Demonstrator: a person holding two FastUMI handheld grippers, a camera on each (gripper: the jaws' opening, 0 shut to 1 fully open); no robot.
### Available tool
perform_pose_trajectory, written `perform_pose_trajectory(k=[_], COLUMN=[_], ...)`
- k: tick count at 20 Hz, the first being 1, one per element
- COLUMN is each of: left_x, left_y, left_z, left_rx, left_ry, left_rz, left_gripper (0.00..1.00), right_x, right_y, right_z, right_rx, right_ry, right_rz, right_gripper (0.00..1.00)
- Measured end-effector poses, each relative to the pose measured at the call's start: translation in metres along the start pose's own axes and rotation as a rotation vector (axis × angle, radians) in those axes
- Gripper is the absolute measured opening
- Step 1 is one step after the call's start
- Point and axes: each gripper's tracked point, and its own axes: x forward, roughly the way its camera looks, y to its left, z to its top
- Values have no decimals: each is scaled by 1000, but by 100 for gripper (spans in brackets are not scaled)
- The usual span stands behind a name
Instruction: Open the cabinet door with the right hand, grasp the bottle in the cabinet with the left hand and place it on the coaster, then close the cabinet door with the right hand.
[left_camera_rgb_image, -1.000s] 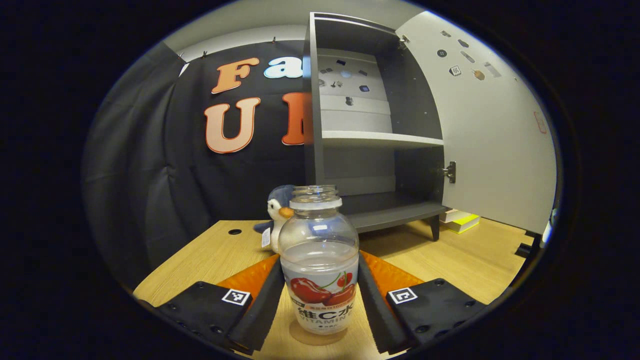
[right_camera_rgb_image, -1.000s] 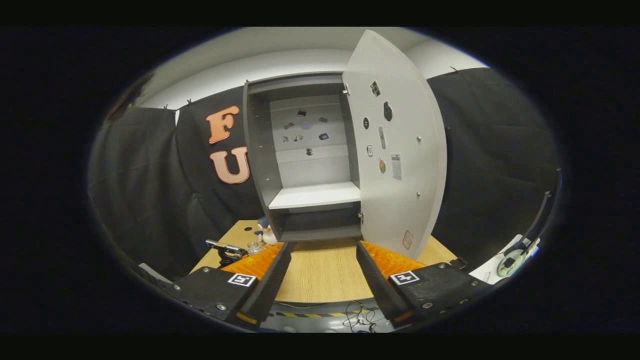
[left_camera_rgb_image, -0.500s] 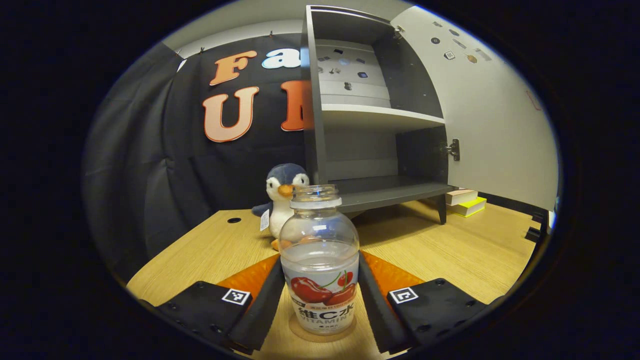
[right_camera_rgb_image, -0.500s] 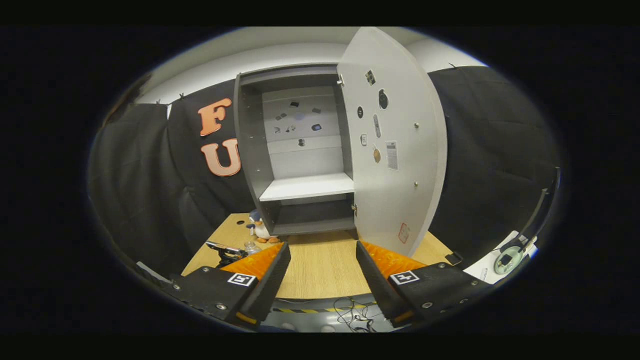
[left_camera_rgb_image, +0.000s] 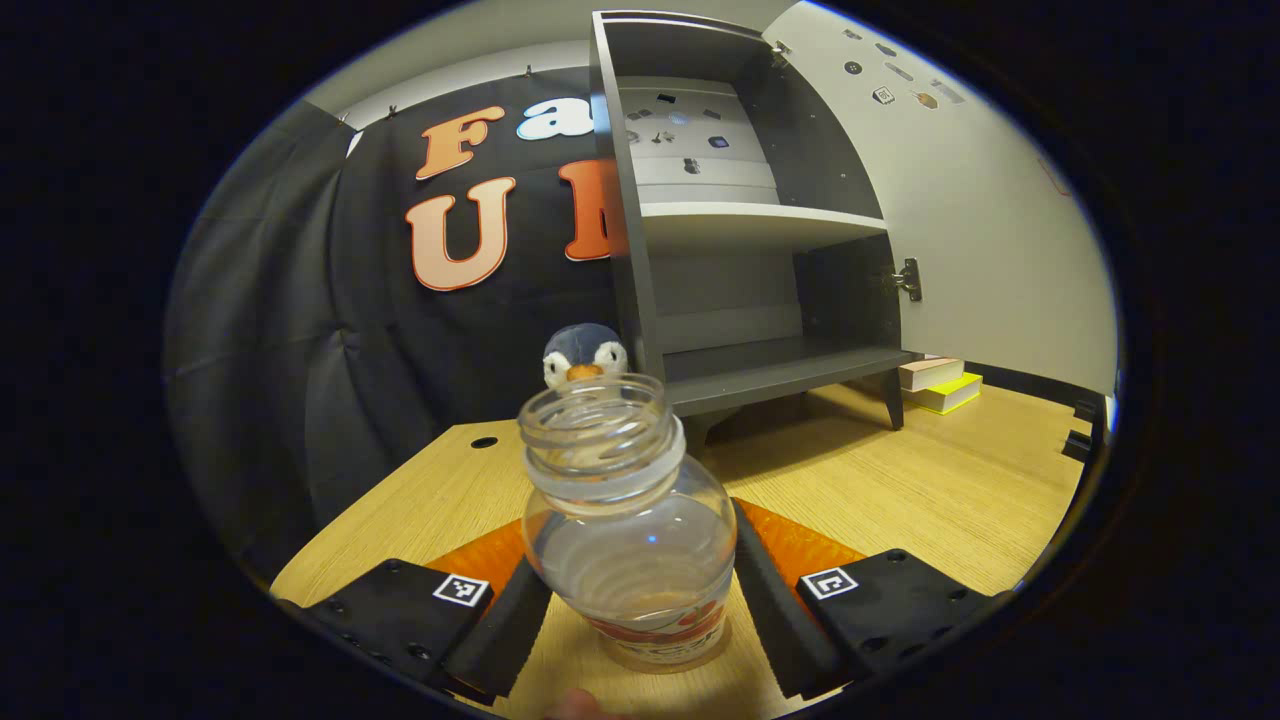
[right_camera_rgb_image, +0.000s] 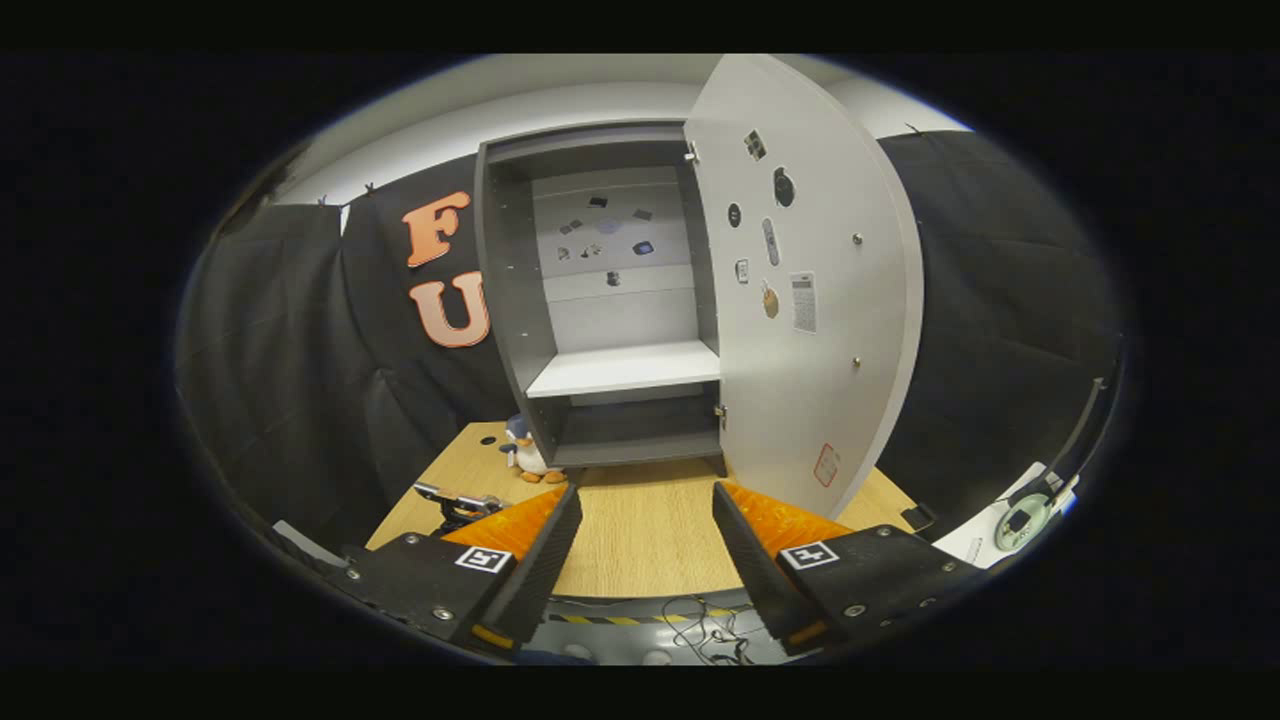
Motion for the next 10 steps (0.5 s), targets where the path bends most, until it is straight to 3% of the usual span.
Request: perform_pose_trajectory(k=[10], left_x=[1], left_y=[2], left_z=[28], left_rx=[30], left_ry=[-45], left_rz=[16], left_gripper=[98], right_x=[-7], right_y=[-4], right_z=[-4], right_rx=[23], right_ry=[5], right_rz=[19], right_gripper=[82])
